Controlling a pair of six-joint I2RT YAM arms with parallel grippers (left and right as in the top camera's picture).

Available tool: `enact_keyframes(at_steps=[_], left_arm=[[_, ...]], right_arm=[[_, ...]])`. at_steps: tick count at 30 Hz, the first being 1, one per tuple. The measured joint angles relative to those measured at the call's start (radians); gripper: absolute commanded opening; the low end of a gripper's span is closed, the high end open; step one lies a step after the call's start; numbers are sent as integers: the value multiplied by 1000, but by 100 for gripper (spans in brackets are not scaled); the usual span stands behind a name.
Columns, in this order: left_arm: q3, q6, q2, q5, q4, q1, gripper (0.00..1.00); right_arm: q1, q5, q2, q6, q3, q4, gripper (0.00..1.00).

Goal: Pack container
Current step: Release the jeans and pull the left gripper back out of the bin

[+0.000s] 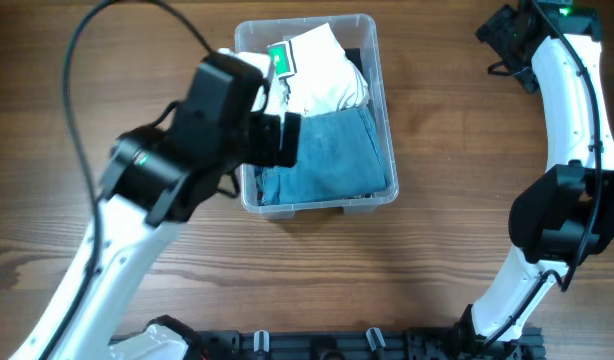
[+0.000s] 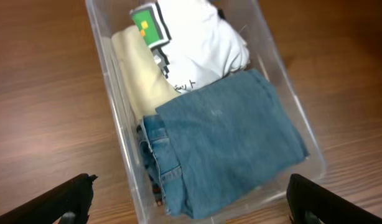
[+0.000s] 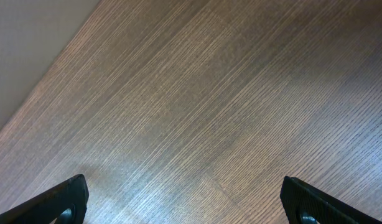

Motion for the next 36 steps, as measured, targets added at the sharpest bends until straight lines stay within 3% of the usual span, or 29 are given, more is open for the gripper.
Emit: enact_keyframes(at_steps=[14, 19, 23, 29, 33, 36], left_arm=[[0, 0, -60, 0, -5, 0, 100], [2, 0, -58, 0, -129, 0, 100], [-23, 0, -61, 0, -131, 0, 100], [-204, 48, -189, 4, 31, 19, 100], [-423, 93, -351, 50, 188, 117, 100], [-673, 203, -493, 152, 389, 219, 100]], right_arm=[[0, 0, 0, 0, 0, 0, 100], [0, 0, 0, 0, 0, 0, 100], [0, 0, 0, 0, 0, 0, 100], [0, 0, 0, 0, 0, 0, 100], [0, 0, 0, 0, 0, -1, 100], [0, 0, 0, 0, 0, 0, 100]])
